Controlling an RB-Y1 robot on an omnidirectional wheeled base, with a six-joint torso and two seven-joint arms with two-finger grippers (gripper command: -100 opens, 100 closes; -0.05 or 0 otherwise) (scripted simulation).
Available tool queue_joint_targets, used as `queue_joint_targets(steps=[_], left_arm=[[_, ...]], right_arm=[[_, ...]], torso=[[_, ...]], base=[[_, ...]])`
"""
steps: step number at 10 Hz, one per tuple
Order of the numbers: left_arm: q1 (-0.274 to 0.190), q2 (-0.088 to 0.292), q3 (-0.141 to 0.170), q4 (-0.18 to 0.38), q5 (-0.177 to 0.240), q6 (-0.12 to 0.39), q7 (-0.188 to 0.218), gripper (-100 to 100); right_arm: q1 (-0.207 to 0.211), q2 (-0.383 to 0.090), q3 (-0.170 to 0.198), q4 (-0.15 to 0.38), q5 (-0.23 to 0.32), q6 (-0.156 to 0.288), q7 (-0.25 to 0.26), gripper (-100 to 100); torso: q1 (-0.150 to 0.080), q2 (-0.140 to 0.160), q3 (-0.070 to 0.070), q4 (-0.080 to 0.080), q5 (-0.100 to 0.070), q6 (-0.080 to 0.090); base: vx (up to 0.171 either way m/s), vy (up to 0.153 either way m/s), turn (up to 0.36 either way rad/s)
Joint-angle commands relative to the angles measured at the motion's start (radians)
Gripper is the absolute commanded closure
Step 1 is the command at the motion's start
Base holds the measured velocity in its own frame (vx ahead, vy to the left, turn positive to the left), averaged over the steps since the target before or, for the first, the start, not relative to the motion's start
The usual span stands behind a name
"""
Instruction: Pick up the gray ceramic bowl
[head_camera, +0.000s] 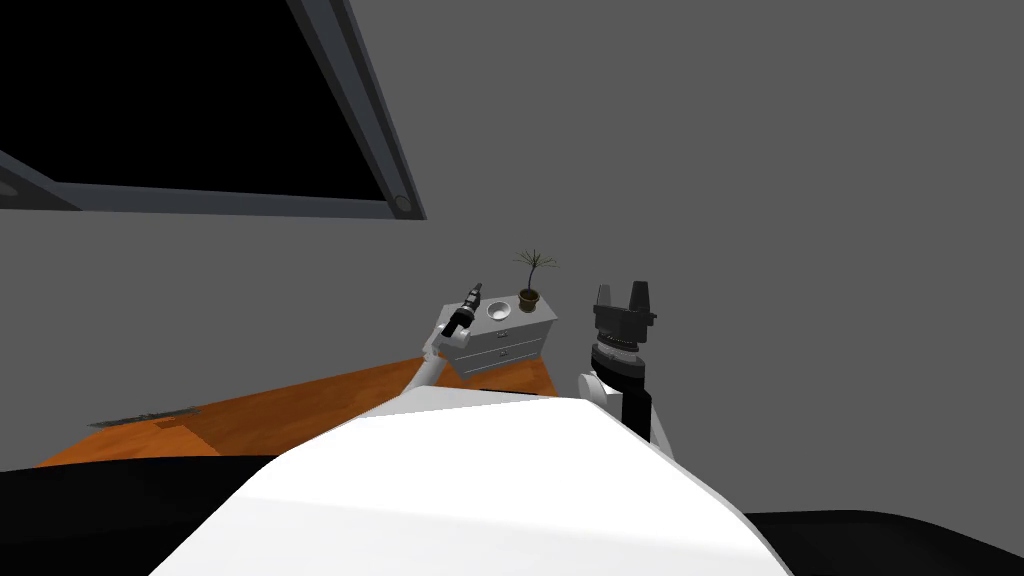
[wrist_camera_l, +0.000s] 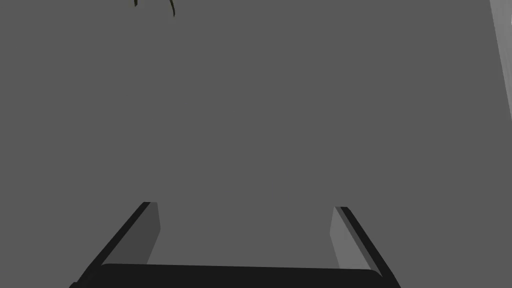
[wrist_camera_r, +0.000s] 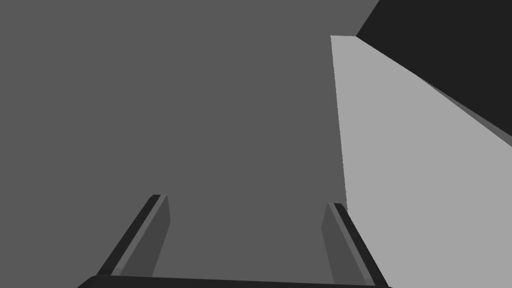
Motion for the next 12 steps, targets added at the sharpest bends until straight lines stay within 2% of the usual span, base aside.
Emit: queue_joint_targets(steps=[1,2,3,4,5,6,7,8,9,10,11,12], left_arm=[[-0.050,0.005,-0.002,0.050,0.004,0.050,0.000,-100],[-0.059,0.005,-0.002,0.067,0.004,0.062,0.000,-100],[-0.096,0.004,-0.001,0.108,0.006,0.091,-0.003,-100],[-0.111,0.004,-0.001,0.132,0.006,0.105,-0.003,-100],[-0.153,0.003,-0.001,0.164,0.009,0.146,-0.006,-100],[-0.163,0.003,-0.001,0.198,0.009,0.148,-0.006,-100],[-0.203,0.002,0.001,0.231,0.012,0.186,-0.009,-100],[-0.215,0.002,0.001,0.265,0.012,0.191,-0.009,-100],[-0.256,0.000,0.003,0.297,0.017,0.231,-0.013,-100],[-0.266,0.000,0.003,0.333,0.017,0.234,-0.013,-100],[-0.307,-0.002,0.005,0.365,0.022,0.271,-0.018,-100],[-0.317,-0.002,0.005,0.401,0.022,0.276,-0.018,-100]], right_arm=[[0.000,0.000,0.000,0.000,0.000,0.000,0.000,0],[0.000,0.000,0.000,0.000,0.000,0.000,0.000,0],[0.000,0.000,0.000,0.000,0.000,0.000,0.000,0],[0.000,0.000,0.000,0.000,0.000,0.000,0.000,0],[0.000,0.000,0.000,0.000,0.000,0.000,0.000,0],[0.000,0.000,0.000,0.000,0.000,0.000,0.000,0],[0.000,0.000,0.000,0.000,0.000,0.000,0.000,0],[0.000,0.000,0.000,0.000,0.000,0.000,0.000,0],[0.000,0.000,0.000,0.000,0.000,0.000,0.000,0],[0.000,0.000,0.000,0.000,0.000,0.000,0.000,0],[0.000,0.000,0.000,0.000,0.000,0.000,0.000,0],[0.000,0.000,0.000,0.000,0.000,0.000,0.000,0]], torso=[[0.000,0.000,0.000,0.000,0.000,0.000],[0.000,-0.001,0.000,0.000,0.000,0.000],[0.000,-0.001,0.000,0.000,0.000,0.000],[-0.002,0.000,0.000,0.000,0.000,0.000],[-0.001,-0.001,0.000,0.000,0.000,0.000],[-0.001,-0.001,-0.001,0.000,0.000,0.000],[-0.001,-0.002,-0.001,0.000,0.000,0.000],[-0.001,-0.002,-0.001,0.000,0.000,0.000],[-0.001,-0.002,-0.001,0.000,0.000,0.000],[-0.001,-0.001,-0.001,0.000,0.000,0.000],[-0.001,-0.002,-0.001,0.000,0.000,0.000],[-0.001,-0.002,-0.001,0.000,0.000,0.000]], base=[[-0.049,-0.025,-0.052],[-0.051,-0.026,-0.021],[-0.061,-0.045,-0.030],[-0.045,-0.037,-0.020],[-0.045,-0.038,-0.025],[-0.037,-0.029,-0.012],[-0.036,-0.030,-0.010],[-0.037,-0.030,-0.009],[-0.047,-0.042,-0.002],[-0.033,-0.035,-0.002],[-0.022,-0.039,0.010],[-0.017,-0.037,0.002]])
